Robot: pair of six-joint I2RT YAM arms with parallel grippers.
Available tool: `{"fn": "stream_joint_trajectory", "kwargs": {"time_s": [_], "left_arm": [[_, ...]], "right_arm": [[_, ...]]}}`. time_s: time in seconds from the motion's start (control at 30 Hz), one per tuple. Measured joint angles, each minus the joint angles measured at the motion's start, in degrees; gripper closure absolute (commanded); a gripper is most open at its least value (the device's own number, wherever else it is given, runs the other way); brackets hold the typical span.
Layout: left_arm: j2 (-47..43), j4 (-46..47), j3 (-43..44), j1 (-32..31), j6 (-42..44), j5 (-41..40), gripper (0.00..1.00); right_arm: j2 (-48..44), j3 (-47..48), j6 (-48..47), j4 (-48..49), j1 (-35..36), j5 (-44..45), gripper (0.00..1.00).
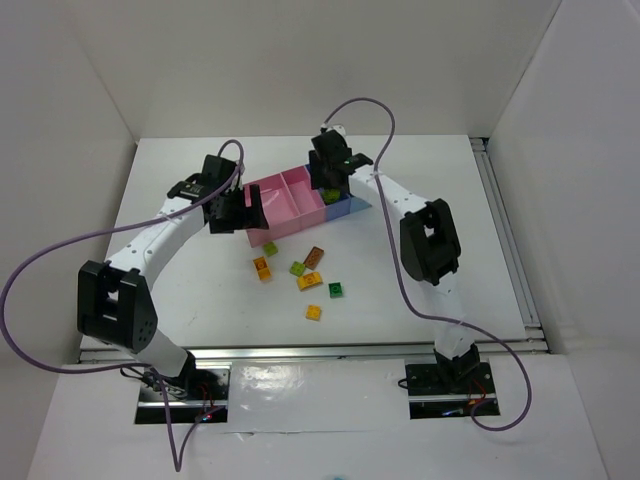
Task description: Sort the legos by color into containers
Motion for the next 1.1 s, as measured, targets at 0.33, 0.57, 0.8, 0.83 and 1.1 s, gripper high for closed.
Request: {"fn": "stream_joint_trajectory", "kwargs": {"time_s": [0.33,0.57,0.8,0.83,1.1], "left_arm": [[-1.33,0.00,0.00,0.42,0.39,0.48,0.11],[-2.49,0.09,-2.38,3.89,-0.39,0.59,0.09],[-3.19,-0.22,-3.93,8.85,-1.70,2.62,0.09],[-3.43,-0.24,-3.93,9.09,-1.73,2.86,0.09],[-5.84,-0.24,-3.93,9.66,-1.60,3.37,0.09]], "right_arm": [[-8.22,-10.25,0.90,2.32,0.46,-1.18,0.45],[-22.67,-26.93,-1.05,3.67,10.69,-6.67,0.33],[-15.78,-24.87,-8.48,3.10,20.81,-12.83,0.25],[-13.94,-23.96,-9.14,3.04,20.74,-13.18,0.25],[-6.51,-22.21,-12.33,1.60,19.71,-15.41,0.25]]}}
